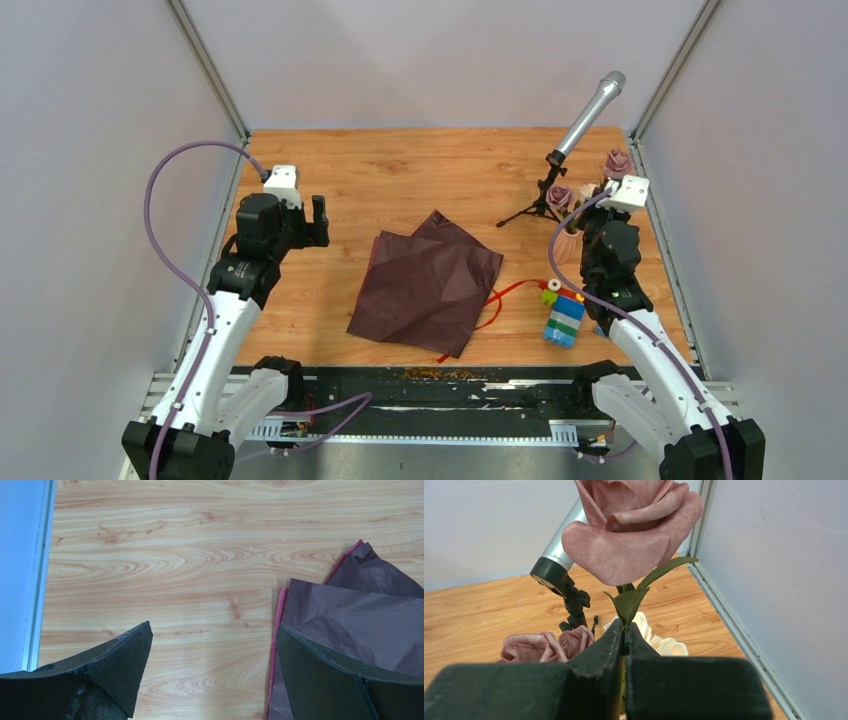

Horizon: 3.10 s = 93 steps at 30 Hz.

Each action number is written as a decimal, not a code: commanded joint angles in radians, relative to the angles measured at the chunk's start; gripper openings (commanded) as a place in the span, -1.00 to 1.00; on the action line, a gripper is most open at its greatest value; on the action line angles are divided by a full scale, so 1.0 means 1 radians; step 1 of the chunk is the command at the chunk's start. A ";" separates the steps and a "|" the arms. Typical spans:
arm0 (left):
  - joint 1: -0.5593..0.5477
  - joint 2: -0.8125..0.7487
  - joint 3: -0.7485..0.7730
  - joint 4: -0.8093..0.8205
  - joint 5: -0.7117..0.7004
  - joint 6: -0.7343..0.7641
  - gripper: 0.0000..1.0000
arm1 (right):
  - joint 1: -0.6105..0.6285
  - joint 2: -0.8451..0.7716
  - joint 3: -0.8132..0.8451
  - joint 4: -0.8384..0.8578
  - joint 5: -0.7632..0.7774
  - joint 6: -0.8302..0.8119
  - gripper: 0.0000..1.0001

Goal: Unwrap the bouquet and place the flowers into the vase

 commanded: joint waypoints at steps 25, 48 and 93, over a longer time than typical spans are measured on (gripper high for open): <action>0.007 -0.008 -0.013 0.051 0.004 0.030 1.00 | -0.022 0.142 -0.099 0.190 -0.071 0.009 -1.00; 0.007 -0.015 -0.018 0.047 0.003 0.028 1.00 | -0.021 0.147 -0.151 0.105 -0.045 0.122 -0.45; 0.007 -0.441 -0.035 -0.033 -0.253 -0.016 1.00 | -0.021 -0.498 0.113 -0.480 -0.201 0.095 0.91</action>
